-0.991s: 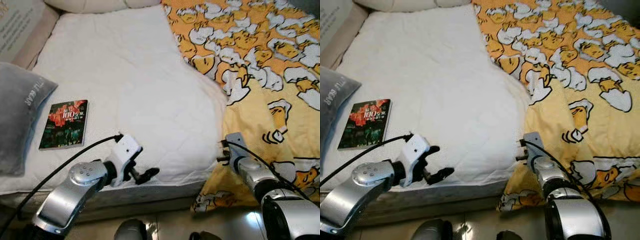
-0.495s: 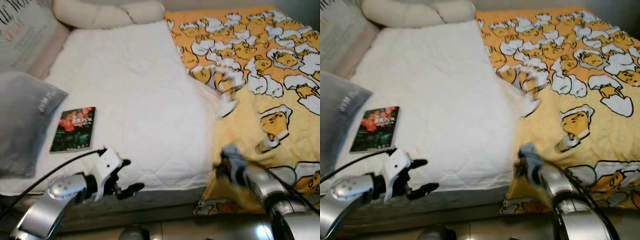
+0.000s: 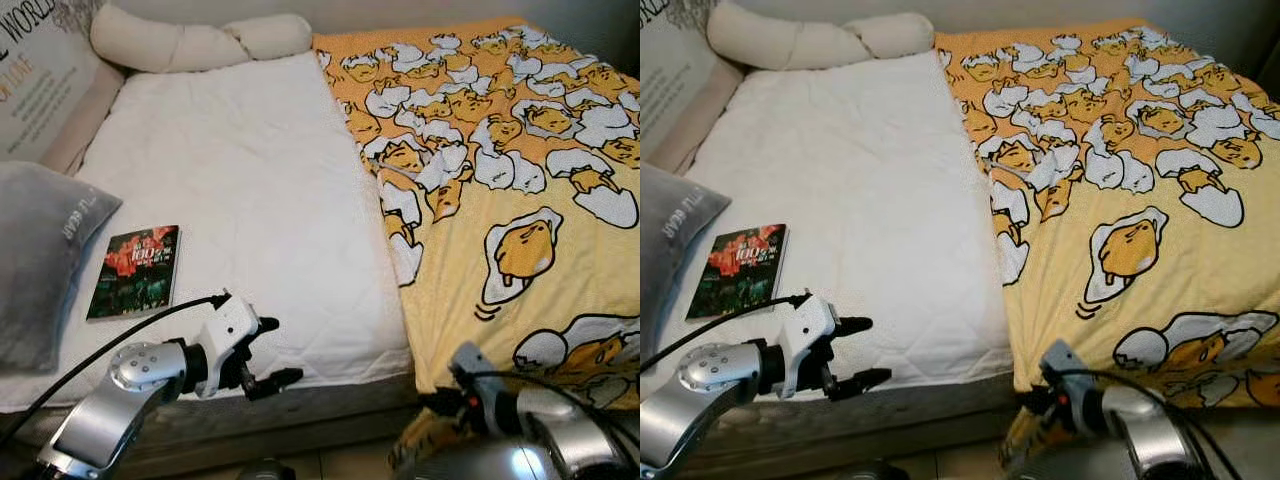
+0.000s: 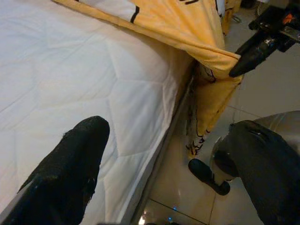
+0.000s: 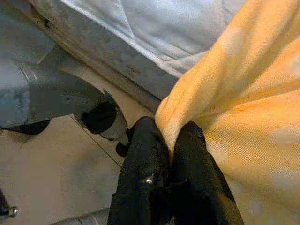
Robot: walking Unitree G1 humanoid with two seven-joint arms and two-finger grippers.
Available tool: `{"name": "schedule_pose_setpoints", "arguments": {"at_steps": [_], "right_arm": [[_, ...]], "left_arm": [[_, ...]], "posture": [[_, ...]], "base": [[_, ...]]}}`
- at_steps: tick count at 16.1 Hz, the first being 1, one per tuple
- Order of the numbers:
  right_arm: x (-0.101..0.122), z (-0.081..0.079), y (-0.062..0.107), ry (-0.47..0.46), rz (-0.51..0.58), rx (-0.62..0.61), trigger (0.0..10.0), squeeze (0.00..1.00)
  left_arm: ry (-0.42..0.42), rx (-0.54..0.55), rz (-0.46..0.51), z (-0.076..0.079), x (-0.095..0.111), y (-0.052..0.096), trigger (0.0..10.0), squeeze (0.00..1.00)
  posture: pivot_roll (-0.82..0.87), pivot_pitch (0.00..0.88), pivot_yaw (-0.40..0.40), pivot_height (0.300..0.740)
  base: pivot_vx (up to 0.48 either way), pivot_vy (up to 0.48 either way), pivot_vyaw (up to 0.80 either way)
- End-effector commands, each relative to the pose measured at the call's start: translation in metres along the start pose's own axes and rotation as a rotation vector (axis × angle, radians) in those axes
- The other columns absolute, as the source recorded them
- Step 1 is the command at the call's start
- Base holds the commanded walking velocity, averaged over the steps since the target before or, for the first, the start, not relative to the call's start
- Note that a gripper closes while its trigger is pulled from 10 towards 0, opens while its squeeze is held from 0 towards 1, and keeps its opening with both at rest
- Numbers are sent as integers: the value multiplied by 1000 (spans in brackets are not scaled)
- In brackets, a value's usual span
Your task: Clean up the room
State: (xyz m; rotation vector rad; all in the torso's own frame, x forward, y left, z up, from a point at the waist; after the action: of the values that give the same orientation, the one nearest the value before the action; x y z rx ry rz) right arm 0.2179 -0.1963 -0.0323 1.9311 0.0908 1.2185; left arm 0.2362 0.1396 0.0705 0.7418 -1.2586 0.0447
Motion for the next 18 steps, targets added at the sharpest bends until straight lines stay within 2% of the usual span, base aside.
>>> {"name": "schedule_pose_setpoints", "arguments": {"at_steps": [1,2,3,4,5,6,8,10,12,13,14,15,16,18], "right_arm": [[5,-19,-9,-6,21,100,0,0],[4,-27,-6,15,11,124,0,0],[3,-31,-5,24,0,122,2078,0],[2,-31,-5,22,-3,119,8392,557],[2,-31,-5,23,-5,105,8392,557],[3,-26,-4,26,-12,56,10000,1000],[8,-20,0,28,-3,4,10000,1000],[35,-2,19,52,130,-178,10000,1000],[52,6,25,51,213,-287,10000,1000],[72,16,32,59,311,-441,10000,1000],[82,22,35,25,371,-532,10000,1000],[92,30,40,-70,458,-676,10000,1000],[98,33,42,-111,501,-793,10000,1000],[107,27,37,-108,530,-885,10000,1000]], "left_arm": [[-19,-10,-10,1,1,2,10000,0],[-20,-11,-12,2,1,2,10000,0],[-21,-9,-10,1,2,2,10000,0],[-21,-6,-9,1,2,1,10000,0],[-21,-4,-6,0,3,1,10000,0],[-11,12,10,-2,4,-1,10000,0],[11,44,46,-5,7,-3,10000,0],[96,200,140,-18,10,-7,10000,0],[125,295,197,-27,13,-6,10000,0],[164,434,259,-40,19,-3,10000,0],[192,514,292,-47,21,0,10000,0],[237,644,332,-59,23,7,10000,0],[248,740,352,-66,23,13,10000,0],[251,803,364,-68,22,16,10000,0]], "posture": [[66,0,88,740],[65,0,85,740],[62,0,83,740],[61,0,83,740],[61,0,82,740],[53,0,78,740],[48,0,77,740],[29,0,61,740],[24,0,58,740],[19,0,58,740],[18,0,58,740],[22,0,54,740],[31,0,45,740],[38,0,37,740]], "base": [[0,0,0],[0,0,0],[0,0,0],[0,0,0],[0,0,0],[0,0,0],[0,0,0],[0,0,0],[0,0,0],[0,-386,0],[0,-480,0],[0,-480,0],[0,-480,0],[0,-480,0]]}}
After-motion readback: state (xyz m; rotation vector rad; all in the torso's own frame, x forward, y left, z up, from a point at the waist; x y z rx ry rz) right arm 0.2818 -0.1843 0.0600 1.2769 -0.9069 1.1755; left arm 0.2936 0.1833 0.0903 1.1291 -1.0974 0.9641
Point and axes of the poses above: a point about 5 cm out from each wrist's last joint towards the gripper, its own y axis pointing back from the gripper into the wrist, its own x axis along the axis of the wrist's last joint, z = x × y, the point moved 3 cm from there along -y, pointing out of the wrist towards the gripper, and after that the axes turned 6 degrees about y, right-handed, at the moved point
